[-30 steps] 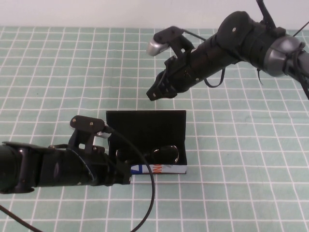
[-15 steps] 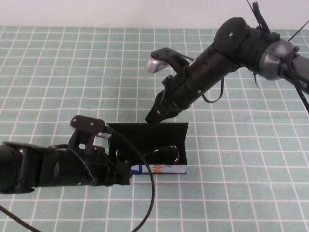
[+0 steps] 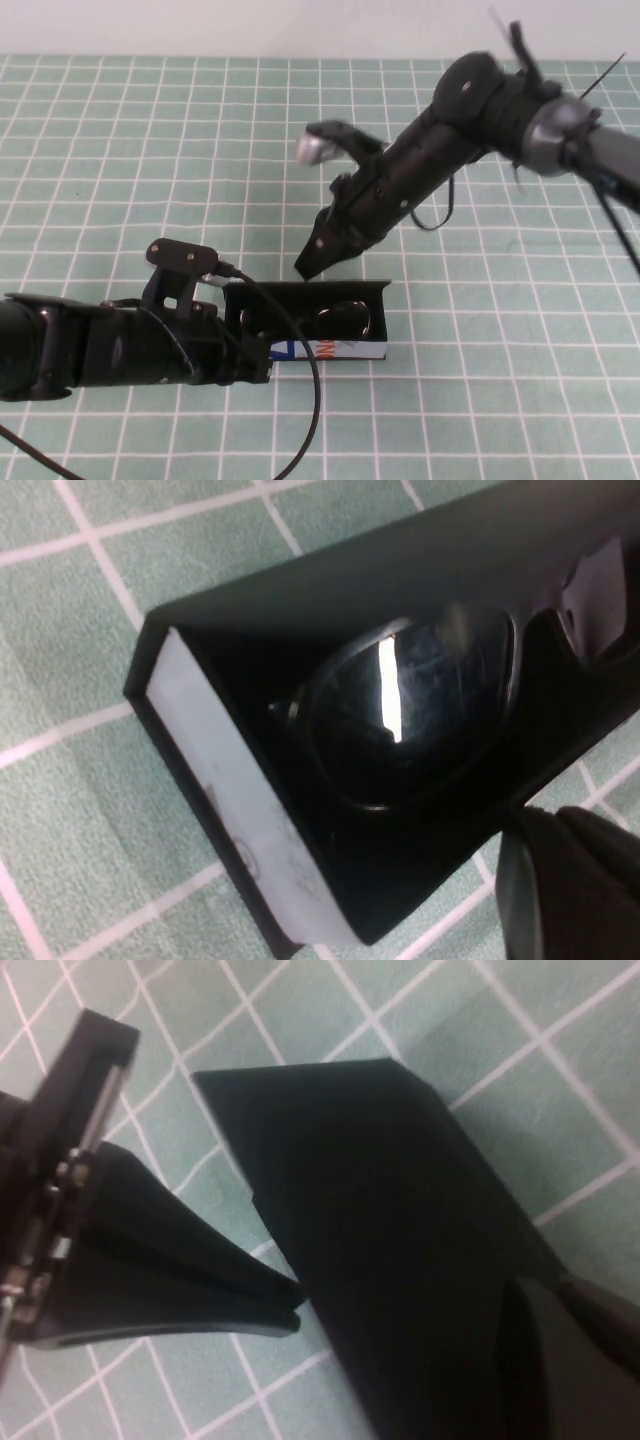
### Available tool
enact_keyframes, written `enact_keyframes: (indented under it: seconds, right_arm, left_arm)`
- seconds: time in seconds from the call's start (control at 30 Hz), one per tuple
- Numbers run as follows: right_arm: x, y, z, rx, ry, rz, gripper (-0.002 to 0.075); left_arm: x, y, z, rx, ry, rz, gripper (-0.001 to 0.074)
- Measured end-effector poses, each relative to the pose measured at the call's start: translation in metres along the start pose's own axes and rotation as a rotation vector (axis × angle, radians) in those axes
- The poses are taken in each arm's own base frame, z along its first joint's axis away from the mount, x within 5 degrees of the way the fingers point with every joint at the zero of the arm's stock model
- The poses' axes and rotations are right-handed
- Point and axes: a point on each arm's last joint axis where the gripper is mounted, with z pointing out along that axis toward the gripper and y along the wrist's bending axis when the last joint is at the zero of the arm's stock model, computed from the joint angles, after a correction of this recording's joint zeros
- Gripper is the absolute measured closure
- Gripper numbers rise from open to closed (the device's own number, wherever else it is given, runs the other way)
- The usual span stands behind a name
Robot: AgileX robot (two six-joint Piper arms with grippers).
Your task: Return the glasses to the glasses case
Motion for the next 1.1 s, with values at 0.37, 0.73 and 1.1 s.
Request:
enact_keyframes:
  seconds: [0.37,0.73,1.1]
  right_arm:
    - [0.007,-0.006,0.039,-0.055,0.057,0.075,0.0738]
    - [0.004,-0.001,0.033,-0.028,0.063,0.035,0.0739]
    - [-0.028,0.063,-0.062,0.195,-0.06,-0.122,0.0739]
  left_arm:
    - [0.002,0.003,0.002,-0.022,0.014,0.002,0.0737]
    - [-0.013,-0.014,-0.021,0.043,-0.086,0.077,0.0737]
    - [-0.04,-0.053,-0.128,-0.083,-0.402,0.406,0.0737]
